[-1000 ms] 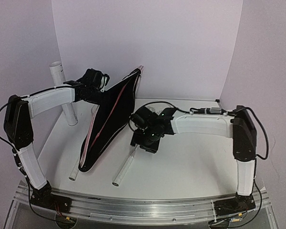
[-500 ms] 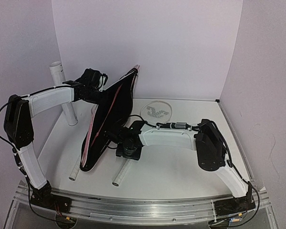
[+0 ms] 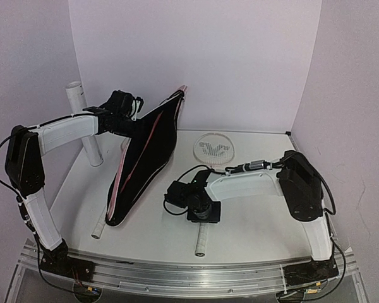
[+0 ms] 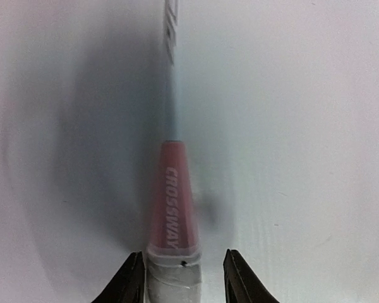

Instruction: Pack up the badminton gear

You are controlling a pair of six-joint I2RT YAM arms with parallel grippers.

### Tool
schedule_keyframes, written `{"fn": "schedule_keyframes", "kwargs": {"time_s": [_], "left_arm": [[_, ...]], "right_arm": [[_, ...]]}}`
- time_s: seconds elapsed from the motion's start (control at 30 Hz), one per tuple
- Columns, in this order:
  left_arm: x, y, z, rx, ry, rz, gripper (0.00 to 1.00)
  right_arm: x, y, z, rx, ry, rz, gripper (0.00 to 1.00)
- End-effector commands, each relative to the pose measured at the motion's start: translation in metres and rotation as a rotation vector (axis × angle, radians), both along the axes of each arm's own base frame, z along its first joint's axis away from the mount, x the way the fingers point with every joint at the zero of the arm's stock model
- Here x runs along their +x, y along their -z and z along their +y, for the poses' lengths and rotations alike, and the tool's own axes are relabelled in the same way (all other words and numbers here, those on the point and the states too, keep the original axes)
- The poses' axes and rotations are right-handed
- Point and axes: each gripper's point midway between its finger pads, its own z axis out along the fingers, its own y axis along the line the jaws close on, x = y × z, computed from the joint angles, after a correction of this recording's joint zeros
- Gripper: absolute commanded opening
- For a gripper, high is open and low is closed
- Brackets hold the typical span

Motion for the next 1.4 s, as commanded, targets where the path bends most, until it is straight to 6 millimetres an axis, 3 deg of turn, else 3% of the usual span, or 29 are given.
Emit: {"fn": "schedule_keyframes", "kwargs": {"time_s": [0.0,0.27,0.43,0.57,0.7,0.8,0.9,1.07,1.17,1.37], "left_arm": [[0.008,-0.028,-0.01,-0.064,0.009,-0.093,0.0],[0.009,-0.03,-0.014,-0.066,0.017,-0.098,0.0],[0.01,-0.029,-0.014,-0.065,0.017,-0.098,0.0],[0.011,-0.032,-0.014,-0.062,0.015,-0.104,0.0],[0.011,-0.027,-0.015,-0.049,0.022,-0.102,0.0],[0.005,-0.013,-0.019,-0.017,0.037,-0.081,0.0],[-0.001,0.001,-0.027,0.0,0.039,-0.065,0.0],[0.012,0.01,-0.046,0.005,0.025,-0.048,0.0],[0.025,0.022,-0.047,0.023,-0.033,0.012,0.0],[0.032,0.037,-0.052,0.02,-0.061,0.024,0.0]], "right_arm": [[-0.008,-0.015,-0.025,0.017,0.029,0.02,0.43],[-0.018,0.03,-0.009,0.19,0.009,0.14,0.49],[-0.014,0.047,-0.021,0.206,0.054,0.154,0.48],[-0.022,0.056,-0.037,0.184,0.102,0.174,0.34],[-0.031,0.063,-0.053,0.157,0.129,0.189,0.0],[-0.024,0.045,-0.051,0.18,0.115,0.151,0.0],[-0.013,0.004,-0.051,0.176,0.083,0.056,0.0],[-0.01,-0.051,-0.077,0.131,0.048,-0.064,0.0],[-0.013,-0.067,-0.086,0.143,0.025,-0.094,0.0],[-0.025,-0.083,-0.096,0.146,-0.011,-0.106,0.0]]}}
